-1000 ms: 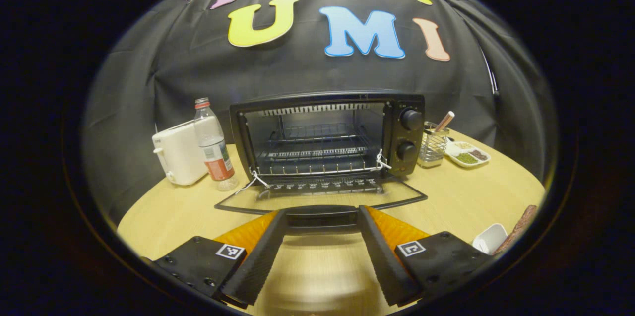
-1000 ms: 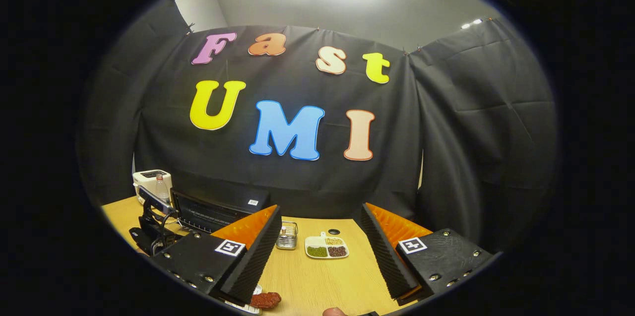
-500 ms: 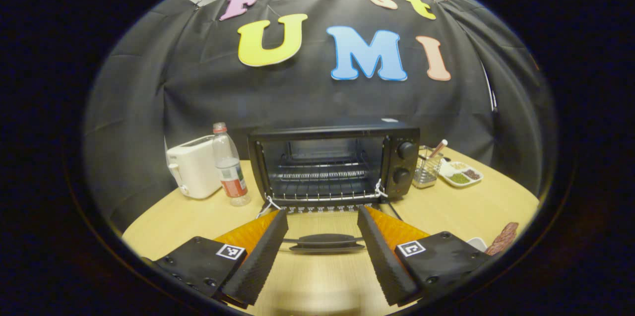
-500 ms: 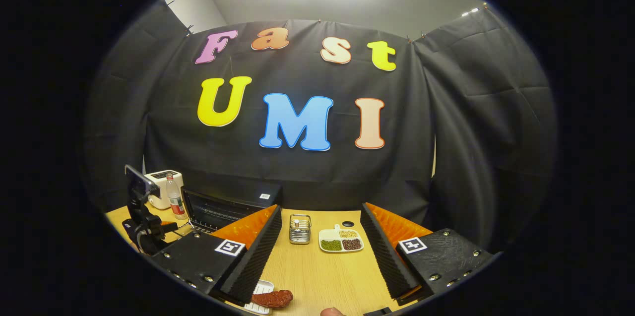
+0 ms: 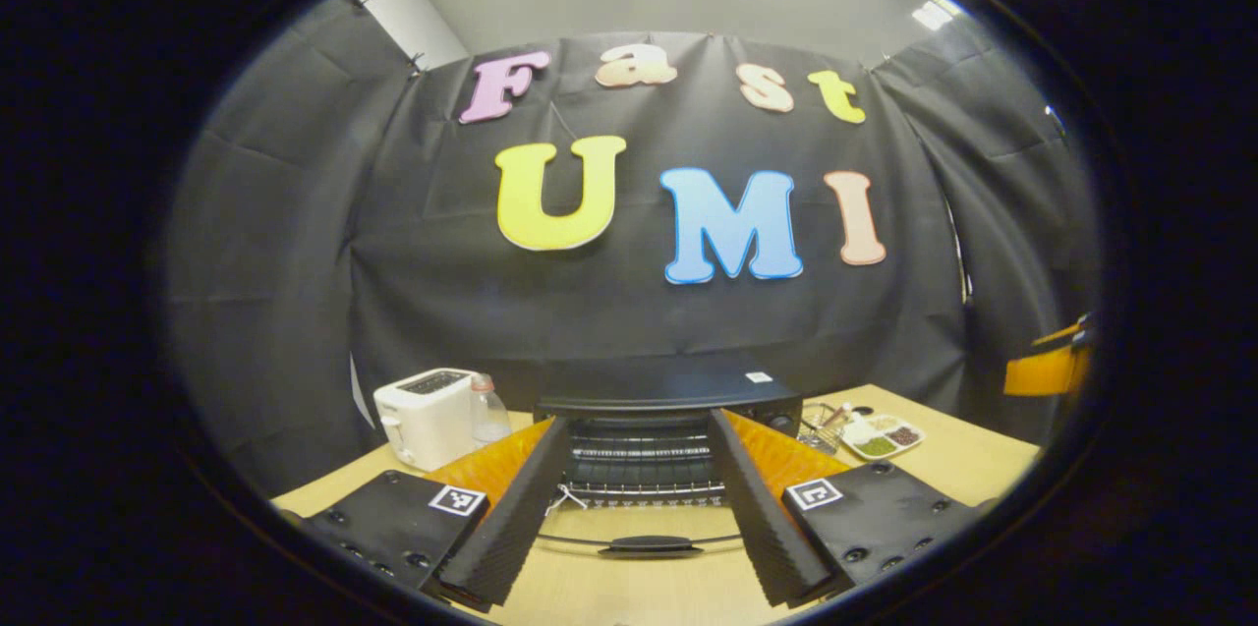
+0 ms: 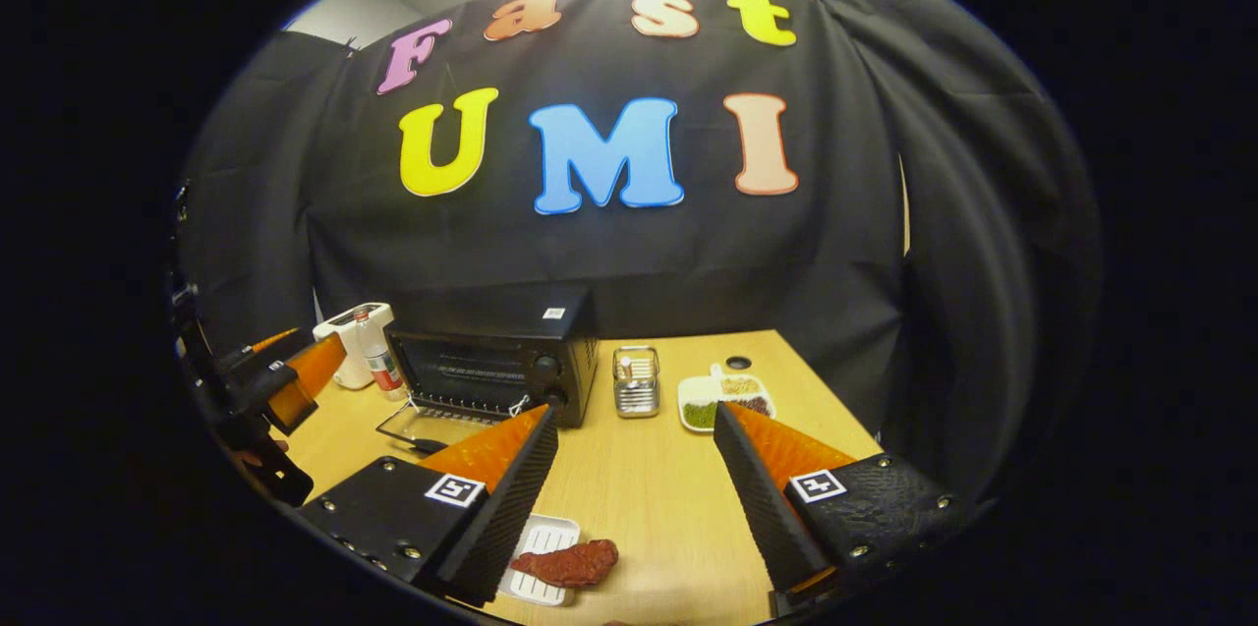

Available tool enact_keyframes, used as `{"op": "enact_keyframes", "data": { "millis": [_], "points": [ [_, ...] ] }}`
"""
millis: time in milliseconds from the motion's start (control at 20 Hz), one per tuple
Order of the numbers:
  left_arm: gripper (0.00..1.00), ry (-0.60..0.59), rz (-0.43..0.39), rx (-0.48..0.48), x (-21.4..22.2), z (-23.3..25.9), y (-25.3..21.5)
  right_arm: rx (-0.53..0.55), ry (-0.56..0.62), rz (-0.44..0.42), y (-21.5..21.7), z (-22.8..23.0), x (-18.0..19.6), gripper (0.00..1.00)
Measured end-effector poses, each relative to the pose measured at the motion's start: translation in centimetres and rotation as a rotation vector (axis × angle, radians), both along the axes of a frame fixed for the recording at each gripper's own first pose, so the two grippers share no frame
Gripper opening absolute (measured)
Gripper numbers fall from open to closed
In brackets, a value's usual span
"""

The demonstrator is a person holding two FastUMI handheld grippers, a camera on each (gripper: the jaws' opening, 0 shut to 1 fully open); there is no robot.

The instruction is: Open the electric oven with the left hand, put the food in, and close the electric oven.

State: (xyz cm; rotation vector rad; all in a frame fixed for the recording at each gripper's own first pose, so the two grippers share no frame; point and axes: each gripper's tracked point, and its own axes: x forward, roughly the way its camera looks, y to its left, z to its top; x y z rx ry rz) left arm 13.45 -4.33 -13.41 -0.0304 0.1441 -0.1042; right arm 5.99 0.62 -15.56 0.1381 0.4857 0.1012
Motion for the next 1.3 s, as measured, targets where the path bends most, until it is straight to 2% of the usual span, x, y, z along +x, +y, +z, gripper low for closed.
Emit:
{"op": "enact_keyframes", "data": {
  "millis": [250,400,500,550,600,650,750,800,900,950,1000,1300],
  "points": [
    [1.0,-0.047,0.028,0.025,-2.3,3.1,1.8,0.138,0.174,0.06,1.5,-5.5,-1.0,0.98],
    [1.0,-0.056,0.057,0.036,-3.3,3.9,3.4,0.212,0.29,0.058,2.1,-9.0,-1.8,0.98],
    [0.91,-0.049,0.086,0.044,-3.8,3.9,4.8,0.261,0.366,0.068,2.6,-10.8,-2.5,0.98],
    [0.91,-0.042,0.1,0.043,-4.1,3.8,5.4,0.289,0.404,0.067,2.7,-11.8,-2.9,0.98],
    [0.91,-0.038,0.111,0.041,-4.3,3.7,5.9,0.322,0.445,0.063,2.8,-12.5,-3.1,0.98],
    [0.95,-0.034,0.124,0.041,-4.5,3.6,6.4,0.356,0.481,0.046,2.8,-13.3,-3.5,0.98],
    [0.91,-0.022,0.138,0.05,-4.8,3.4,7.1,0.453,0.549,0.019,3.1,-14.3,-4.3,0.98],
    [1.0,-0.023,0.144,0.054,-4.7,3.5,7.3,0.503,0.576,0.001,3.2,-14.7,-4.5,0.98],
    [1.0,-0.021,0.147,0.058,-4.8,3.4,7.4,0.584,0.626,-0.027,3.5,-15.2,-5.2,0.97],
    [1.0,-0.021,0.147,0.059,-4.8,3.5,7.4,0.612,0.646,-0.047,3.5,-15.6,-5.5,0.96],
    [1.0,-0.018,0.145,0.06,-4.8,3.3,7.4,0.638,0.667,-0.056,3.7,-16.4,-5.5,0.81],
    [1.0,-0.002,0.14,0.047,-4.6,2.7,6.7,0.777,0.759,-0.041,5.6,-16.2,-7.3,0.8]
  ]
}}
